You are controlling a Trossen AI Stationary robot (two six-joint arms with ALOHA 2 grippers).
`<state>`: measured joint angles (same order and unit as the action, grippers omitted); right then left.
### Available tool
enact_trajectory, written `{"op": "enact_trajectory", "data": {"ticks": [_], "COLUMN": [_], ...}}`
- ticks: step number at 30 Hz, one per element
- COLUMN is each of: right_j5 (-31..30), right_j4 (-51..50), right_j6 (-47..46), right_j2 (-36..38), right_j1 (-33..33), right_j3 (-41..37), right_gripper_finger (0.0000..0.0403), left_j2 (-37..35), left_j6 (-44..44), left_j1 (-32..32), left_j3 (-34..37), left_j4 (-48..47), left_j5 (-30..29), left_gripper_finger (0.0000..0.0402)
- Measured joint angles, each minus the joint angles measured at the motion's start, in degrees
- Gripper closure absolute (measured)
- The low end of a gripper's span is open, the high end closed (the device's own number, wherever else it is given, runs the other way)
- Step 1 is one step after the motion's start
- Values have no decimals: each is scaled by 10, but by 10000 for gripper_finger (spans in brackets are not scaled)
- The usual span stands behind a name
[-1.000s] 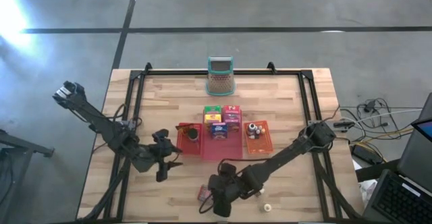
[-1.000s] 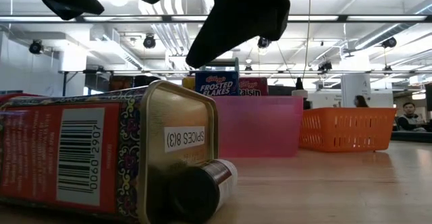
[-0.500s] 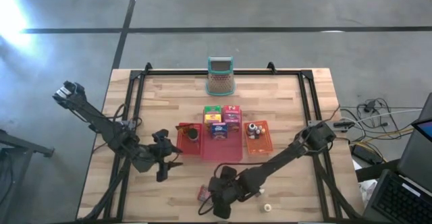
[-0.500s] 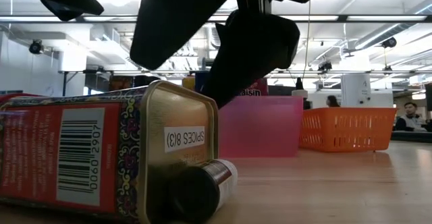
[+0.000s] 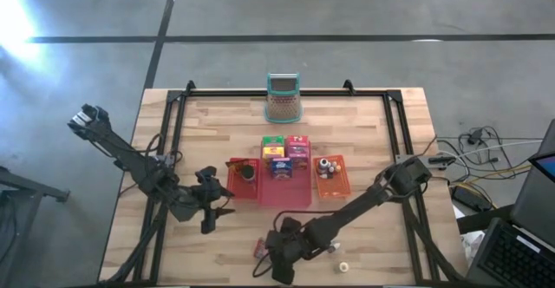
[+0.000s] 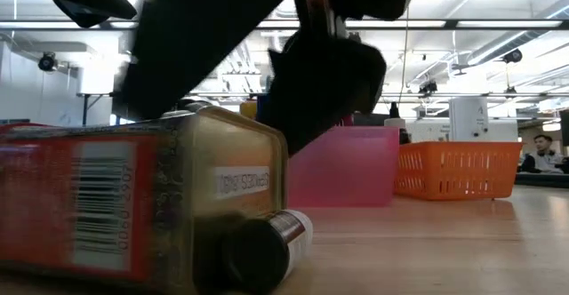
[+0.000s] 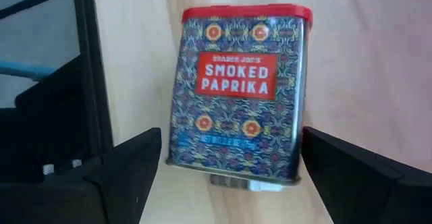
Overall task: Pick & Place Kitchen Items
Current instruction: Put the red seasoning can into the red bin
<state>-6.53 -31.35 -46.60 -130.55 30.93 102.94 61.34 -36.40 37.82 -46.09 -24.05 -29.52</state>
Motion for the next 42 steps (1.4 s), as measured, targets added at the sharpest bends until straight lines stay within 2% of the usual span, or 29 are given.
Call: {"op": "enact_trajectory", "data": {"ticks": [5, 10, 29, 35, 42], "right_j5": [28, 15, -25, -25, -38], "right_j4": [3, -2, 6, 4, -42], "right_j6": [0, 23, 124, 135, 167], "right_j2": [-17, -21, -22, -21, -10], "right_j1": [-10, -20, -29, -28, -23], "right_j3": [0, -1, -1, 8, 44], "right_gripper_finger": [48, 42, 87, 80, 93], "left_j2": [0, 0, 0, 0, 0], "left_j6": [0, 1, 9, 18, 3], "left_j1": [0, 0, 0, 0, 0], "left_j3": [0, 3, 4, 4, 4], "left_j4": [0, 0, 0, 0, 0], "left_j5": [0, 0, 0, 0, 0], "left_gripper_finger": [174, 174, 174, 174, 174]}}
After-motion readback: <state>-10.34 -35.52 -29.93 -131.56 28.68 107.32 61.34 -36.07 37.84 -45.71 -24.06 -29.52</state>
